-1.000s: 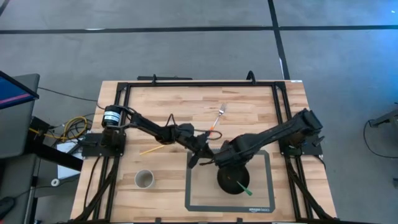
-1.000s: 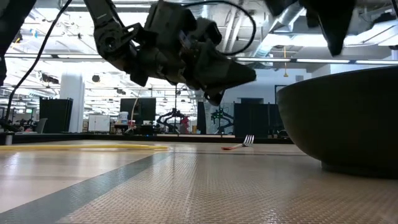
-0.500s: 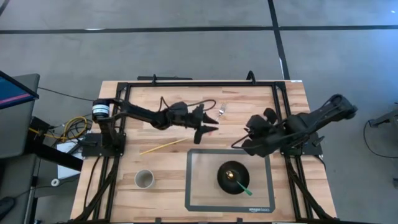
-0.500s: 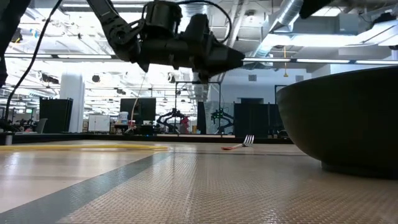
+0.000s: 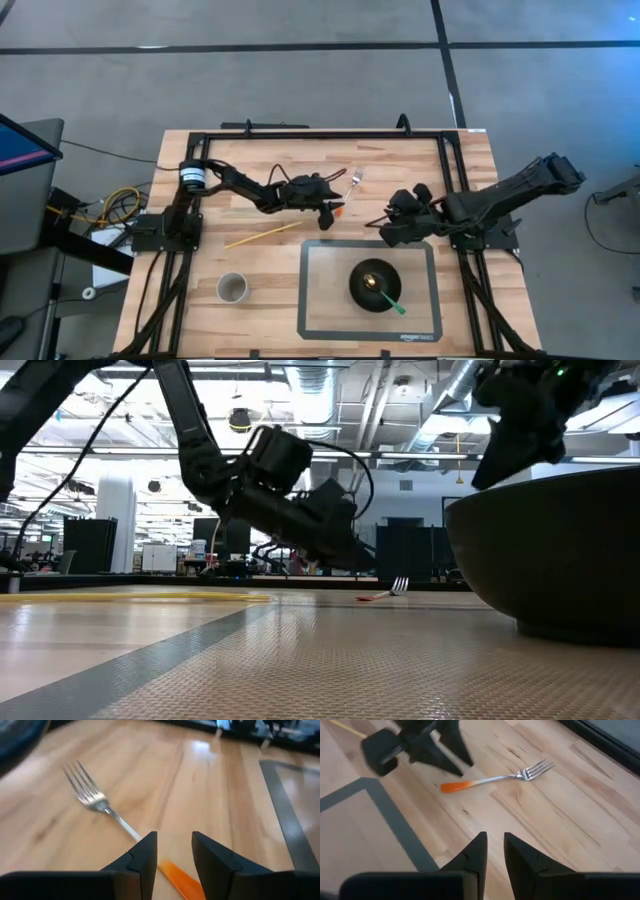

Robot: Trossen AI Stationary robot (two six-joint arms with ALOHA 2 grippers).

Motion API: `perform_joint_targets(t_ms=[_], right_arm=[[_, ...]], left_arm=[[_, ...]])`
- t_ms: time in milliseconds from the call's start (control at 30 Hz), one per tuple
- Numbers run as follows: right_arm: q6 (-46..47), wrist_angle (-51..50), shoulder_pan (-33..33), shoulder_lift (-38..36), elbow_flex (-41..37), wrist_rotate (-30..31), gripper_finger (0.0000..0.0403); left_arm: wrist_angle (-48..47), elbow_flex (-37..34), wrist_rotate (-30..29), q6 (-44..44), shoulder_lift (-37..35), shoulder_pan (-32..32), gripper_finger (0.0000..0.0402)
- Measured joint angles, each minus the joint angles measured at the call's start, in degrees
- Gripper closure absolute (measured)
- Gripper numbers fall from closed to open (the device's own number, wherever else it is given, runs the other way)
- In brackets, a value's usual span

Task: Pick & Place Utensil
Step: Put the orange fork into the black bowl

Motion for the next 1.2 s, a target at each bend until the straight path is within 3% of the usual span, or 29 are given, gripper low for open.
perform_joint_targets(t_ms=[267, 400, 500, 667, 967, 1200], right_arm=[[-5.9, 5.5, -4.8, 2.7, -0.5, -3.0, 0.0345], [-10.3, 8.8, -6.8, 2.7, -0.5, -4.8, 0.0345], [-13.1, 10.2, -7.7, 2.7, -0.5, -5.3, 0.0345], [-15.1, 11.0, -8.9, 2.7, -0.5, -6.4, 0.0345], [-16.5, 11.8, -11.2, 2.7, -0.5, -7.7, 0.0345], [-16.5, 12.0, -11.4, 2.7, -0.5, -7.9, 0.0345]], left_arm=[[0.1, 6.8, -0.1, -1.4, 4.1, 1.6, 0.0282], [-6.9, 12.5, 0.1, -3.1, 7.4, 1.7, 0.0282], [-9.9, 14.5, -2.9, -3.2, 9.7, 1.8, 0.0282], [-10.5, 13.9, -9.2, -3.9, 9.2, 1.8, 0.0282], [-12.1, 11.4, -11.3, 1.5, -0.7, 2.2, 0.0282], [-12.3, 10.3, -10.6, -3.1, 0.0, 4.0, 0.0282]])
